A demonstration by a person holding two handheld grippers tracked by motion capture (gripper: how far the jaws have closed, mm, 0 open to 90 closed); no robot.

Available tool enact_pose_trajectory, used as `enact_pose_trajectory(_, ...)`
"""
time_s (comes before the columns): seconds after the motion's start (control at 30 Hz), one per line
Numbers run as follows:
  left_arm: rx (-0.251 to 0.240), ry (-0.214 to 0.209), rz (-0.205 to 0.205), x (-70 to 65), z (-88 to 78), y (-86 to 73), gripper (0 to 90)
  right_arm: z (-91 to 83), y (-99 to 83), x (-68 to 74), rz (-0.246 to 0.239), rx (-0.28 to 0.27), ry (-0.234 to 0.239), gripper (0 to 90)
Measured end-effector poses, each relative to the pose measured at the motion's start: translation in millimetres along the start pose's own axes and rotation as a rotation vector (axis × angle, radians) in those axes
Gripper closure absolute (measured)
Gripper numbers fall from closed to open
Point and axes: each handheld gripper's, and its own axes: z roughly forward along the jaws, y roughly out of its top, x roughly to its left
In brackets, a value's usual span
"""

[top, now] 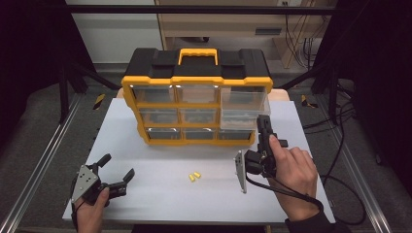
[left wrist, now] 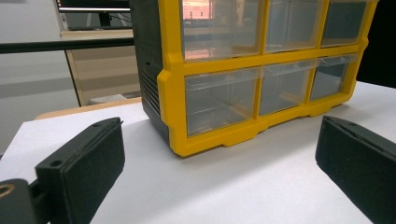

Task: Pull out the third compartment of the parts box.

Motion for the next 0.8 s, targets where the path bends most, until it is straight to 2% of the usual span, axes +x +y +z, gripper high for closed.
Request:
enact_pose_trajectory(0.5, 0.005, 0.000, 0.006, -0.9, 0.5, -0.1, 1.0, -5.0, 0.2, 0.8, 0.012, -0.005, 0.006, 80.0)
enact_pose_trajectory(0.6, 0.008, -0.001, 0.007, -1.2, 0.4, -0.3, 1.0, -6.8, 0.4, 2.2, 0.067, -0.007, 0.009, 74.8)
enact_pose_trajectory(0.67, 0.007, -0.001, 0.007, -1.5, 0.4, -0.4, 1.0, -7.7, -0.7, 1.2, 0.127, 0.005, 0.003, 63.9)
enact_pose_trajectory(0.73, 0.007, -0.001, 0.008, -1.6, 0.6, -0.4, 1.0, -7.9, -4.0, -0.3, 0.209, 0.029, 0.013, 55.3)
enact_pose_trajectory(0.8, 0.010, 0.000, 0.010, -1.6, 0.9, -0.8, 1.0, -8.6, -9.7, -0.6, 0.332, 0.044, 0.033, 47.9)
